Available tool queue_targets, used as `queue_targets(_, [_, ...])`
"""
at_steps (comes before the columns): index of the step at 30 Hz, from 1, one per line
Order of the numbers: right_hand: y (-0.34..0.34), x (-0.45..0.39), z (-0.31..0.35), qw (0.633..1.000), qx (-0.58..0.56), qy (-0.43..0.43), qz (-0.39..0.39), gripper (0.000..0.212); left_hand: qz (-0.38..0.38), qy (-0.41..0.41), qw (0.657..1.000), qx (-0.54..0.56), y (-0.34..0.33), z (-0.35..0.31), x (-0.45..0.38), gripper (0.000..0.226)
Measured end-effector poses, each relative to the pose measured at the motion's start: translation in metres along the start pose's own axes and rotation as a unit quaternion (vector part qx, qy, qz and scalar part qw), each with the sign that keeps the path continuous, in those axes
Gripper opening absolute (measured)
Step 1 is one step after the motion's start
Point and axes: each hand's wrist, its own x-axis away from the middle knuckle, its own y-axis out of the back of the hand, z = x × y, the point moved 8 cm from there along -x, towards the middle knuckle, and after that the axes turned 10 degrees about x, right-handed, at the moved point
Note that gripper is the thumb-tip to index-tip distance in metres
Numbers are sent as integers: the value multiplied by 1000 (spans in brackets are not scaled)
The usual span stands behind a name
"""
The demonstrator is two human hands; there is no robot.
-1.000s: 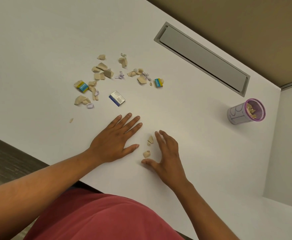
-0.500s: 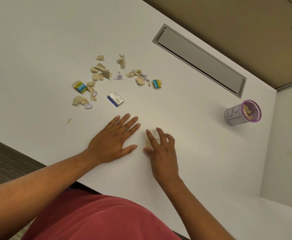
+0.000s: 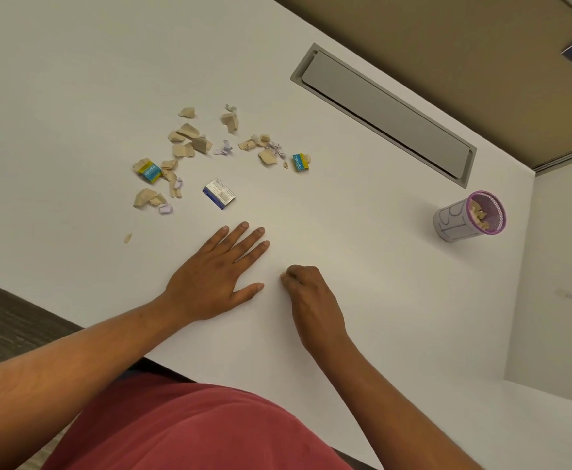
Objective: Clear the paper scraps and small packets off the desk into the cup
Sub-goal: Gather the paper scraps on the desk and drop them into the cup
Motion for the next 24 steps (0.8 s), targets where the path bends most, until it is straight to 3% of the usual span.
queue_targets(3, [-4, -6, -1, 1000, 13, 0, 14, 10, 2, 0, 1000, -2, -1, 0, 0, 79])
queue_targets(6, [-10, -15, -7, 999, 0, -23, 37, 17, 4, 0, 1000, -6, -2, 1, 0, 79])
queue_targets(10, [-9, -18, -32, 978, -126, -164, 23, 16, 13, 2, 1000, -7, -2, 0, 0, 79])
queue_targets(15, [-9, 18, -98, 836, -384, -389, -39, 17, 21, 12, 1000, 16, 1, -2, -1, 79])
queue_targets(19, [10, 46, -151, 687, -560, -448, -115, 18, 16, -19, 999, 39, -1, -25, -18, 76])
queue_targets(20, [22, 50, -165, 669, -576, -449, -141, 18, 15, -34, 998, 41, -2, -35, -27, 75])
queue_targets(22, [52, 56, -193, 682, -556, -439, -181, 19, 20, -62, 997, 39, -7, -53, -49, 74])
queue_targets(24, [85, 57, -220, 730, -491, -430, -203, 21, 32, -87, 995, 27, -13, -70, -72, 72])
